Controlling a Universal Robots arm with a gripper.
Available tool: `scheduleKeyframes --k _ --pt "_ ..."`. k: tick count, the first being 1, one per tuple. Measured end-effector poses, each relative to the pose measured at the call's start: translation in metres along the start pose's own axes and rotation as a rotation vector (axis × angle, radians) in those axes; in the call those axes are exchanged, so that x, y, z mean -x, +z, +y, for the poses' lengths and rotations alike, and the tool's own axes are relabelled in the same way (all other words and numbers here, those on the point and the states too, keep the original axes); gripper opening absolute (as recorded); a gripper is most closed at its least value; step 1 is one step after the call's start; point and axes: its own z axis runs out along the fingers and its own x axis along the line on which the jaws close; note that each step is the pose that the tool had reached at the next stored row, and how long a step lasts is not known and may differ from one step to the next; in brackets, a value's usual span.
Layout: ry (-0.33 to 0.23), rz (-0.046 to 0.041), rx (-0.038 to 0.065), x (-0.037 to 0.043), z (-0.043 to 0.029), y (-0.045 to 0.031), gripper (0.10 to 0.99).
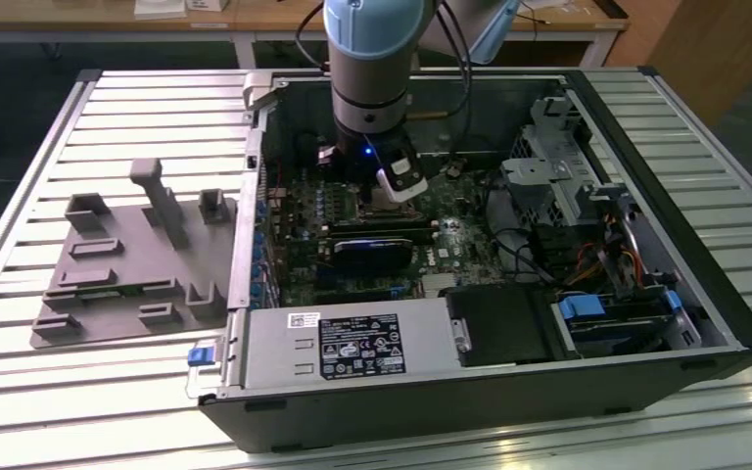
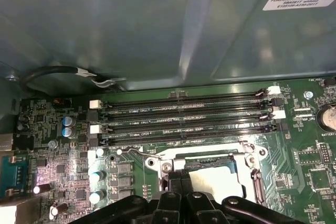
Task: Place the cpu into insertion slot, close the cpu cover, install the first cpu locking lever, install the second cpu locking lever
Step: 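Close the cpu cover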
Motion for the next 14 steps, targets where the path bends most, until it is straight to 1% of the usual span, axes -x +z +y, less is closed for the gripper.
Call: scheduleKeyframes --k 6,14 --pt "0.000 0.0002 0.000 0.0007 -0.0003 0.0002 0.102" --pt "0.000 -0.0001 0.001 0.0041 0.0004 -0.0003 0.102"
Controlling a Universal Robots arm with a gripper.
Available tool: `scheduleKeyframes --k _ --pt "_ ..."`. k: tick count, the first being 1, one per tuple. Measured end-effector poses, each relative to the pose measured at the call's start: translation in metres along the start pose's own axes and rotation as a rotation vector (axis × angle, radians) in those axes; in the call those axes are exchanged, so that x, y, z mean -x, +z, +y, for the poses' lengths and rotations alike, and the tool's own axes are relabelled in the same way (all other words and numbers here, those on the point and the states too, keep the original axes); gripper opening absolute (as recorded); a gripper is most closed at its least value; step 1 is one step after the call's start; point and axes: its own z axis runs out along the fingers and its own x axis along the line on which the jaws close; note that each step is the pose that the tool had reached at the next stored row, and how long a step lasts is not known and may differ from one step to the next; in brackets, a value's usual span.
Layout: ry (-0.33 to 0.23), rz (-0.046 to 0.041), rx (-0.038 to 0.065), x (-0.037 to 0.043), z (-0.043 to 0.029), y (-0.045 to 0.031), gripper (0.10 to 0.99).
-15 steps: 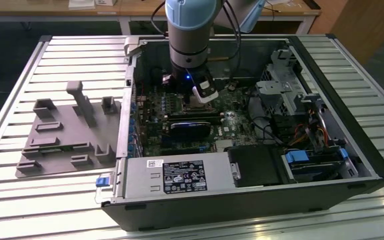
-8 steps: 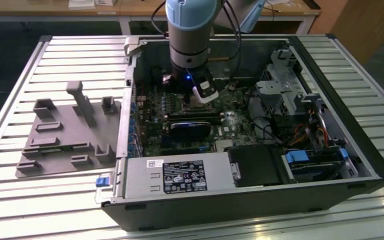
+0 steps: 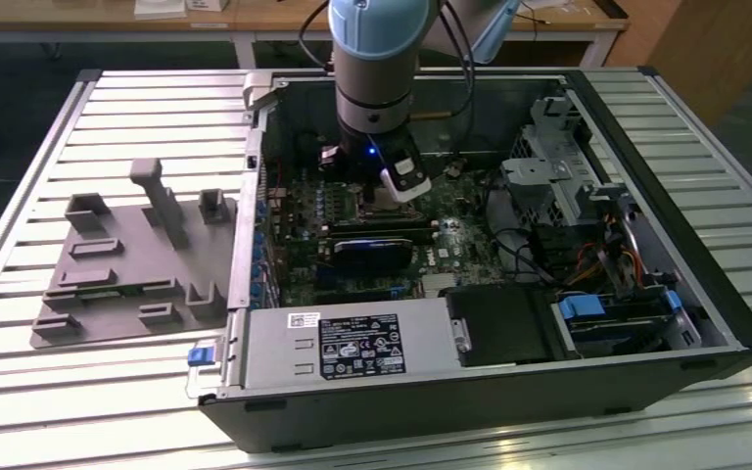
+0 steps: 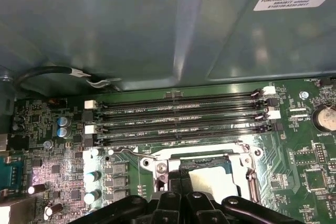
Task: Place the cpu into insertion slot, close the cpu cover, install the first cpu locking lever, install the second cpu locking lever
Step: 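Close the cpu cover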
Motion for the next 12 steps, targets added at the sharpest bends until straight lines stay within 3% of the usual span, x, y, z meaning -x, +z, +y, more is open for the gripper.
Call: scheduleKeyframes --k 12 --pt "0.000 0.0005 -0.001 -0.0012 -0.0004 0.0003 0.102"
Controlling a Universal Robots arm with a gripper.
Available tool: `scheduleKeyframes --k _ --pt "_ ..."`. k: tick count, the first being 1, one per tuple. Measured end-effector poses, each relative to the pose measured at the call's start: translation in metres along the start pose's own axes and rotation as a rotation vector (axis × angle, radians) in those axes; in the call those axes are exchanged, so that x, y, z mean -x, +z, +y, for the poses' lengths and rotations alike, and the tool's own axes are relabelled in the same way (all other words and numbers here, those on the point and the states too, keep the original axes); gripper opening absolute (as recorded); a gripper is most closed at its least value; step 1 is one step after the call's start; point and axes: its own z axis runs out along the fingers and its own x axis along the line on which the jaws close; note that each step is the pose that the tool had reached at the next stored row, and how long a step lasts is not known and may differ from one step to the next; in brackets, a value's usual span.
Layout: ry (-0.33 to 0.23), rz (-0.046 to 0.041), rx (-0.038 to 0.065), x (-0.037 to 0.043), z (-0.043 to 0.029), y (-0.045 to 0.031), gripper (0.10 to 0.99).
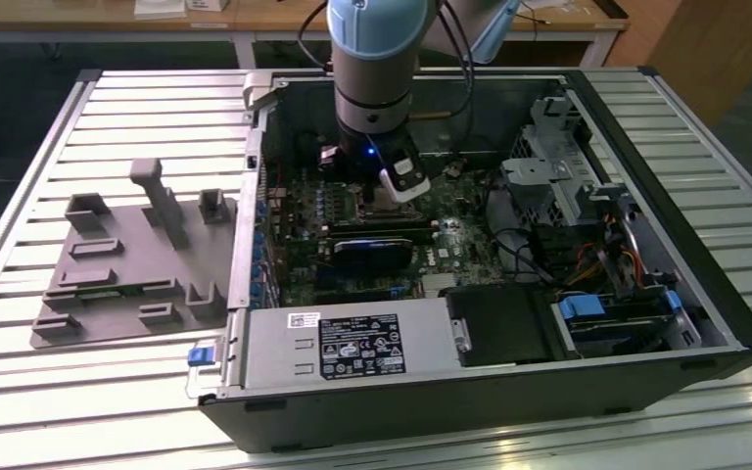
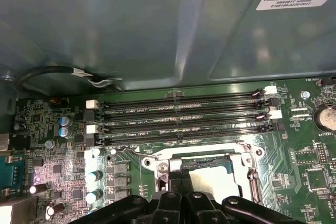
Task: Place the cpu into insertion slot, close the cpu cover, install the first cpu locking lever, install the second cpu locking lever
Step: 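Close the cpu cover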
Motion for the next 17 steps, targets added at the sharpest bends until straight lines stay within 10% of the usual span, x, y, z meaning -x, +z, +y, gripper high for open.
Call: scheduleKeyframes --k 17 --pt "0.000 0.0002 0.000 -0.0034 -0.0008 0.0014 0.102"
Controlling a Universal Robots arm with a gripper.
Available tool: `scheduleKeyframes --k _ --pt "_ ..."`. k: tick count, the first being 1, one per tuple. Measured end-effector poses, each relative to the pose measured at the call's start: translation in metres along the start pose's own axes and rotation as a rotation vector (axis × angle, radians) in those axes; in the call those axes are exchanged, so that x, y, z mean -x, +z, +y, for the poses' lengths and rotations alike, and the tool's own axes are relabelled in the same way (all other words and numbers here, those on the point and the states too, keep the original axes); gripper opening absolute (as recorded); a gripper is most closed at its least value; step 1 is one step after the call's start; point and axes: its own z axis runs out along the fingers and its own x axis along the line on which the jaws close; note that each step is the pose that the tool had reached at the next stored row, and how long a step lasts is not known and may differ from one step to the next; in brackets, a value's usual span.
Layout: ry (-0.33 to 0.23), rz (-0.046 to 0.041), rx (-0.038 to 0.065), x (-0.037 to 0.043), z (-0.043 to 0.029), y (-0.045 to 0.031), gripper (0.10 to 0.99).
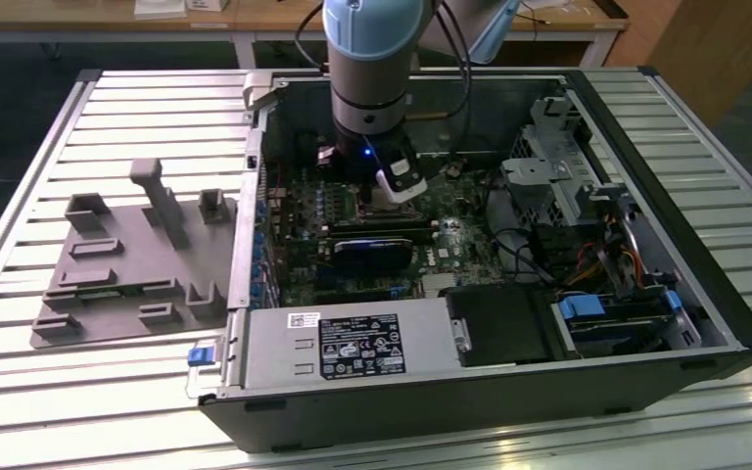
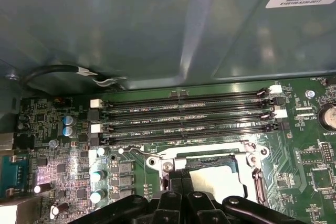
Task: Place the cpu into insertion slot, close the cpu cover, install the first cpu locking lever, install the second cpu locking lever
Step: 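Close the cpu cover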
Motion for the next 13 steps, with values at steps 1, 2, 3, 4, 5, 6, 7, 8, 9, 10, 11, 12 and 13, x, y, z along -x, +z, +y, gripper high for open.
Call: scheduleKeyframes --k 1,2,3,4,5,6,7,8,9,10,11,12,13 --pt "0.000 -0.0001 0.000 0.0004 0.0000 0.0001 0.102" --pt "0.000 -0.0003 0.000 0.0008 0.0001 0.0003 0.102" --pt "0.000 -0.0004 0.001 0.0012 0.0001 0.0003 0.102" --pt "0.000 -0.0004 0.001 0.0017 0.0001 0.0003 0.102" --pt "0.000 -0.0004 0.001 0.0023 0.0002 0.0004 0.102" --pt "0.000 -0.0005 0.001 0.0028 0.0003 0.0004 0.102" --pt "0.000 -0.0005 0.001 0.0029 0.0004 0.0002 0.102" --pt "0.000 -0.0009 0.001 0.0029 0.0006 -0.0004 0.102" --pt "0.000 -0.0013 0.002 0.0030 0.0010 -0.0011 0.102" --pt "0.000 -0.0011 0.002 0.0030 0.0012 -0.0021 0.102" --pt "0.000 -0.0006 0.001 0.0029 0.0013 -0.0032 0.102" --pt "0.000 -0.0005 0.001 0.0029 0.0014 -0.0035 0.102" --pt "0.000 -0.0007 0.001 0.0030 0.0014 -0.0035 0.102"
